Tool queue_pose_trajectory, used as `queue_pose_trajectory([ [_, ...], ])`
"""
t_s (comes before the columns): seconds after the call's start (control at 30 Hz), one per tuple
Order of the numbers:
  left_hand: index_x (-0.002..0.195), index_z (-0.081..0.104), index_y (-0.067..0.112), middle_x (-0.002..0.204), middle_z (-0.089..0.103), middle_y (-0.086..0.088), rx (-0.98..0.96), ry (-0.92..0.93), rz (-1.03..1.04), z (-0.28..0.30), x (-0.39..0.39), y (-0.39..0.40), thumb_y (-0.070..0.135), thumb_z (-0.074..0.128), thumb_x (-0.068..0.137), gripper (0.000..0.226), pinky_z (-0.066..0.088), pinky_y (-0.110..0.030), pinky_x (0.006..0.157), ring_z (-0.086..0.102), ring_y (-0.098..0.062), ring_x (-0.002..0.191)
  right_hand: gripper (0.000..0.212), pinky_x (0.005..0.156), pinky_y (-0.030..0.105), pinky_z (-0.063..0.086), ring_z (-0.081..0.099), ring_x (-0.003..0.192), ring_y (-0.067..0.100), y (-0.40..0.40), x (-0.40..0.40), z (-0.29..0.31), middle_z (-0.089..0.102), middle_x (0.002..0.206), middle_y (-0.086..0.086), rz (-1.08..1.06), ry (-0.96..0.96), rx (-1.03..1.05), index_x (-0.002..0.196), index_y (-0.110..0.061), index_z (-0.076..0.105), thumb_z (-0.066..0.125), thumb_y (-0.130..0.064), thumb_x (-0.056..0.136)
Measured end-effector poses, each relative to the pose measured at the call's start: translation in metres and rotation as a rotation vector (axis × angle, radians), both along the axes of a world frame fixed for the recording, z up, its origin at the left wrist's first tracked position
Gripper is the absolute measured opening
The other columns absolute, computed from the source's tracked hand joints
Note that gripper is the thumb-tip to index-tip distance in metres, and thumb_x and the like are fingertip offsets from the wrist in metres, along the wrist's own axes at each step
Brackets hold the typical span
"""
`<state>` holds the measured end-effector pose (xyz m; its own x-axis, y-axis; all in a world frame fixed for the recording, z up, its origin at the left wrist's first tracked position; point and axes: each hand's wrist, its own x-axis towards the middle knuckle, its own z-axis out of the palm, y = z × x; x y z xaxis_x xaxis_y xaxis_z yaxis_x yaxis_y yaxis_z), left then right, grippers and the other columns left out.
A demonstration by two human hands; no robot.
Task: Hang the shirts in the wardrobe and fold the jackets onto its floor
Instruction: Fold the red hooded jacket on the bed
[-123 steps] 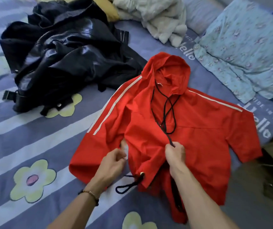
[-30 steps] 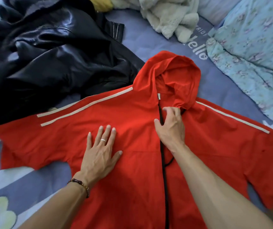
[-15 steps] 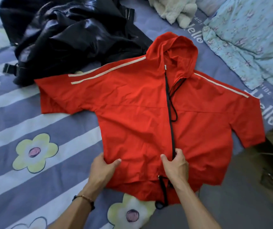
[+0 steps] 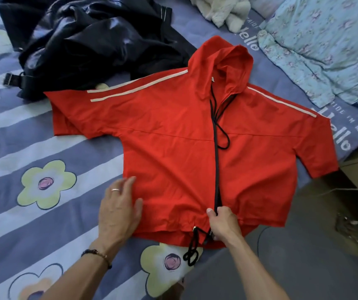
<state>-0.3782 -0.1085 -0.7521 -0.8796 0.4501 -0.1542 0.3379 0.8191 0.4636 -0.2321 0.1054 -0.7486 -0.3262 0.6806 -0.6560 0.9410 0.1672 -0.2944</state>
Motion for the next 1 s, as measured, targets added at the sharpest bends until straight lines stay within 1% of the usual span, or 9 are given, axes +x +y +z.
queue_pose_trajectory([
  [0.1,0.130,0.061,0.022,0.135,0.059,-0.007,-0.203,0.061,-0.440,-0.005,-0.003,0.014,0.050,0.047,0.077,0.061,0.044,-0.058,0.102,0.053,-0.033,0.129,0.034,0.067,0.031,0.049,0.066,0.080,0.030,0.009,-0.010,0.021,0.067,0.079,0.008,0.069,-0.012,0.232,0.075,-0.017,0.056,0.059,-0.048,0.089],
  [0.2,0.110,0.068,0.019,0.120,0.065,-0.006,-0.197,-0.003,-0.418,0.005,-0.012,0.040,0.046,0.043,0.075,0.051,0.048,-0.051,0.097,0.059,-0.033,0.119,0.025,0.070,0.034,0.041,0.063,0.092,0.033,0.030,-0.034,0.038,0.068,0.088,0.008,0.060,0.150,0.369,0.087,-0.019,0.060,0.060,-0.043,0.090],
  [0.4,0.146,0.043,0.018,0.152,0.041,-0.006,-0.222,-0.036,-0.406,-0.002,-0.032,0.101,0.051,0.049,0.083,0.072,0.025,-0.046,0.117,0.031,-0.027,0.145,0.055,0.092,0.036,0.044,0.058,0.116,0.031,0.081,-0.095,0.014,0.066,0.117,0.009,0.045,0.248,0.183,0.127,-0.011,0.053,0.064,-0.047,0.087],
  [0.53,0.119,0.065,0.018,0.112,0.065,-0.004,-0.225,0.122,-0.269,-0.010,-0.051,0.134,0.059,0.044,0.082,0.060,0.052,-0.042,0.083,0.063,-0.026,0.103,0.007,0.077,0.032,0.048,0.066,0.097,0.031,0.127,-0.128,-0.005,0.071,0.089,0.006,0.004,0.270,0.113,0.082,-0.020,0.063,0.064,-0.027,0.084],
  [0.67,0.097,0.064,0.017,0.091,0.061,-0.006,-0.400,0.063,-0.137,-0.002,-0.071,0.174,0.049,0.070,0.073,0.040,0.049,-0.040,0.064,0.063,-0.030,0.080,0.025,0.065,0.029,0.043,0.065,0.083,0.027,0.157,-0.135,0.001,0.065,0.070,0.000,0.160,0.185,0.103,0.067,-0.019,0.057,0.065,-0.041,0.077],
  [0.77,0.088,0.058,0.018,0.084,0.055,-0.003,-0.392,0.026,-0.095,0.005,-0.086,0.214,0.043,0.075,0.071,0.035,0.049,-0.039,0.061,0.062,-0.029,0.077,0.032,0.071,0.032,0.048,0.067,0.084,0.028,0.192,-0.167,0.007,0.069,0.073,0.000,0.136,0.307,0.107,0.069,-0.020,0.059,0.066,-0.049,0.079],
  [0.87,0.097,0.058,0.019,0.091,0.055,-0.001,-0.244,0.054,-0.093,0.009,-0.103,0.265,0.046,0.066,0.080,0.033,0.051,-0.040,0.067,0.062,-0.026,0.086,0.027,0.083,0.035,0.046,0.064,0.100,0.030,0.243,-0.211,0.013,0.072,0.094,0.005,0.012,0.426,0.192,0.095,-0.019,0.062,0.067,-0.044,0.084],
  [0.93,0.115,0.053,0.023,0.106,0.054,0.003,-0.181,-0.024,-0.067,0.013,-0.114,0.304,0.057,0.060,0.084,0.047,0.052,-0.037,0.078,0.059,-0.021,0.102,0.054,0.091,0.035,0.044,0.059,0.111,0.031,0.277,-0.235,0.016,0.067,0.113,0.008,-0.117,0.431,0.177,0.120,-0.011,0.054,0.069,-0.047,0.082],
  [1.0,0.136,0.038,0.025,0.125,0.048,0.005,-0.148,-0.107,-0.014,0.013,-0.126,0.339,0.065,0.060,0.080,0.073,0.051,-0.035,0.088,0.053,-0.017,0.117,0.069,0.094,0.039,0.049,0.062,0.109,0.032,0.307,-0.258,0.005,0.066,0.115,0.010,-0.215,0.376,0.070,0.122,-0.009,0.052,0.073,-0.054,0.074],
])
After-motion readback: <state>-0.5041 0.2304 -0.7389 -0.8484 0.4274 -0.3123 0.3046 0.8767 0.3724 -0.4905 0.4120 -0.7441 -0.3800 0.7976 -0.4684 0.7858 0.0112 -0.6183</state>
